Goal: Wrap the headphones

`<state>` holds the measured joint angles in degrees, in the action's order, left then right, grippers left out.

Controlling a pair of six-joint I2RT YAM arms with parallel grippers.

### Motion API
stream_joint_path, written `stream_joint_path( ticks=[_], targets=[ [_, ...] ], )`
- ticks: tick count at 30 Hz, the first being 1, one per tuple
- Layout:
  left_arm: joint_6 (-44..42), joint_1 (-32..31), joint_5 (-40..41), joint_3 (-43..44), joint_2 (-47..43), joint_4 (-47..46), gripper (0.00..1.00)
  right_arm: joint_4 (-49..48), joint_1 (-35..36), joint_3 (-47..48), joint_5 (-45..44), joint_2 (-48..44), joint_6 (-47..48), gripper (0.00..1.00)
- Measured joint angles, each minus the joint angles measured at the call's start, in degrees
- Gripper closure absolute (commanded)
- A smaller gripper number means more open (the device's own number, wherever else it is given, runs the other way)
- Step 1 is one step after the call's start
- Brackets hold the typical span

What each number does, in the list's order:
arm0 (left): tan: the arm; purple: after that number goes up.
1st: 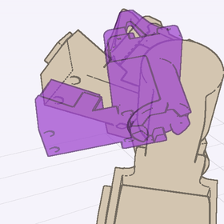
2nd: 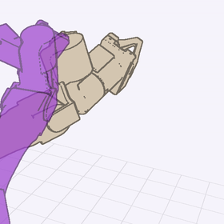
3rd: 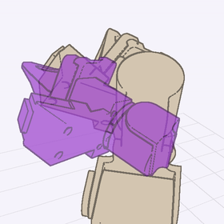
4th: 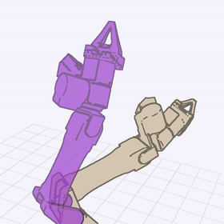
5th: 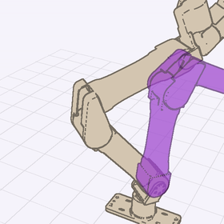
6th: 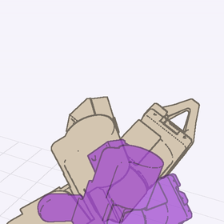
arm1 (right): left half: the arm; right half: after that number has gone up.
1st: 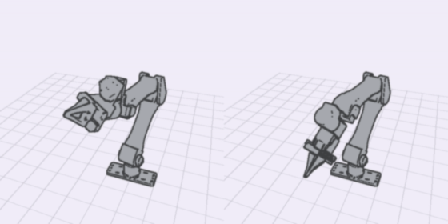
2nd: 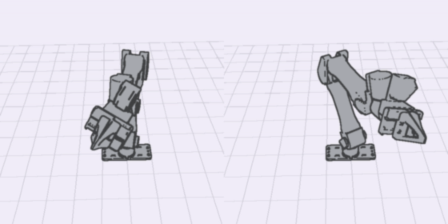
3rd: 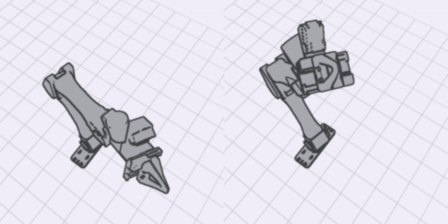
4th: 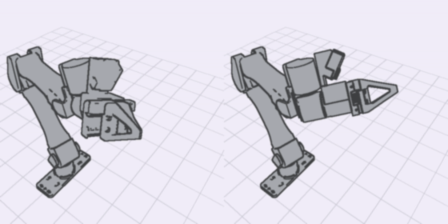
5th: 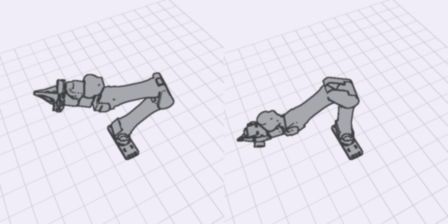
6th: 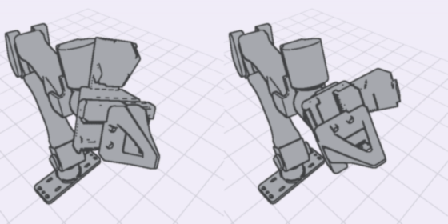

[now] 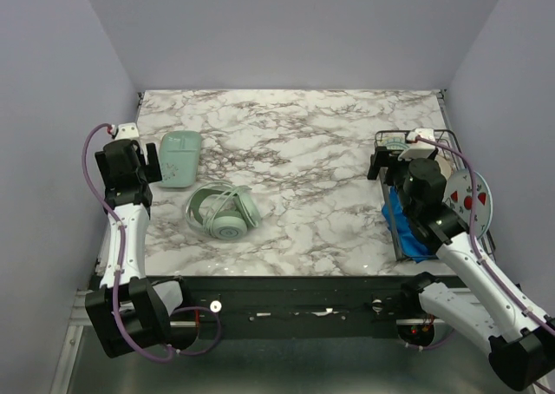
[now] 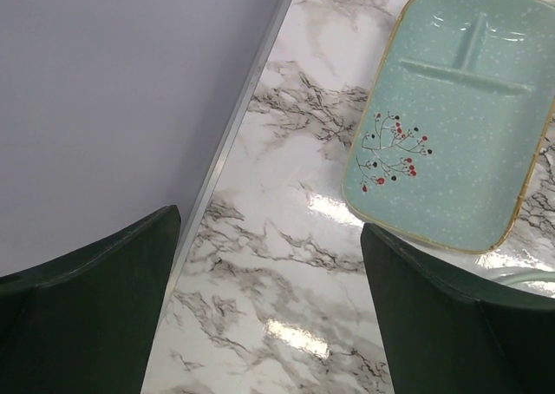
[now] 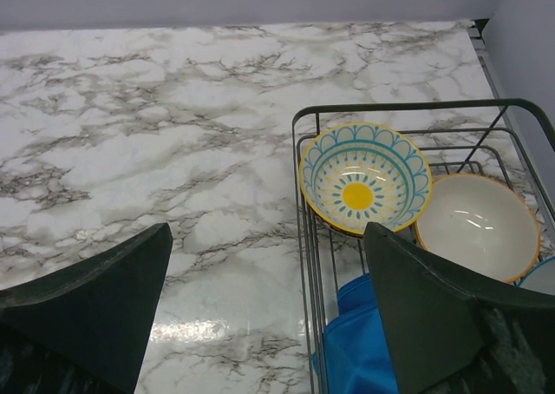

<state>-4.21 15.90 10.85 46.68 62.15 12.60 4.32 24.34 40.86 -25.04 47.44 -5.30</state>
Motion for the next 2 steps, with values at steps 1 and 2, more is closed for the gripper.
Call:
stream_joint_path(
  ticks=[1,2],
  targets=[
    [0.0,0.0,-0.17,0.0,0.0,0.02,0.01,0.0,0.0,0.0,0.0,0.0,0.04,0.0],
    [-0.02,0.0,-0.28,0.0,0.0,0.02,0.01,0.0,0.0,0.0,0.0,0.0,0.17,0.0]
  ],
)
